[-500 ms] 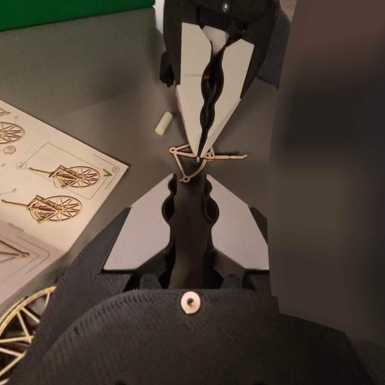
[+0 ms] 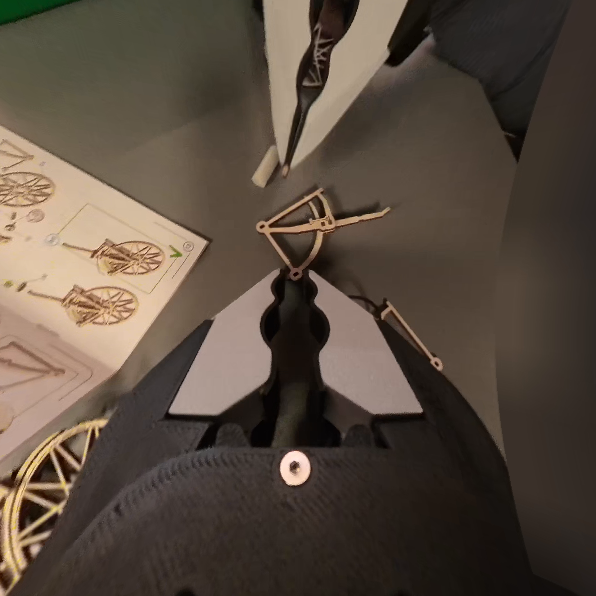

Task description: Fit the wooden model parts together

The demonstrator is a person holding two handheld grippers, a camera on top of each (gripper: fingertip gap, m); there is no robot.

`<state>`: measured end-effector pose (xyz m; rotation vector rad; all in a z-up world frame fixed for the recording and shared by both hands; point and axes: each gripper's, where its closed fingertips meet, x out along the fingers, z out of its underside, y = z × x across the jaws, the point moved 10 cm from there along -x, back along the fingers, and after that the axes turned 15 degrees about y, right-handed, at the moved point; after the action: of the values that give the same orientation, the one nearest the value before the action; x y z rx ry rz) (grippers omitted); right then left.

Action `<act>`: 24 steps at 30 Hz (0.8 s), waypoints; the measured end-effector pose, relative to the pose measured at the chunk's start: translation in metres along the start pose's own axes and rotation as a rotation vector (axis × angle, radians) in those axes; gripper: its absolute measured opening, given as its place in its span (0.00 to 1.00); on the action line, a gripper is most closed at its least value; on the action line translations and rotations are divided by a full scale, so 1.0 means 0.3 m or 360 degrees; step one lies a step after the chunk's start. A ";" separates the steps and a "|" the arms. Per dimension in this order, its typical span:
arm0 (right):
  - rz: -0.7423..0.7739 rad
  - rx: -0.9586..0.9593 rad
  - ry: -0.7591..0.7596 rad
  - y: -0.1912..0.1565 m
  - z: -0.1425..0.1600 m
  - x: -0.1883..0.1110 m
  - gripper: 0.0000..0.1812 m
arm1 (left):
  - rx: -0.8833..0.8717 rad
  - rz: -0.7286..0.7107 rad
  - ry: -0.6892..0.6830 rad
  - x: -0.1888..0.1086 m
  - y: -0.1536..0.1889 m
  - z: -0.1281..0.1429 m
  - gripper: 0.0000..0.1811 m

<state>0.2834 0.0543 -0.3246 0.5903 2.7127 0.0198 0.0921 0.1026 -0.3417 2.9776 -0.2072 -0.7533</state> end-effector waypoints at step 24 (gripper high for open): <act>0.0108 0.0161 -0.0205 -0.064 0.064 -0.028 0.05 | -0.0094 -0.0207 0.0093 -0.108 0.095 0.001 0.05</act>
<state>0.2898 0.0323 -0.3414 0.6880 2.5800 -0.1339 0.0603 0.0792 -0.3241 2.9744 0.0123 -0.6708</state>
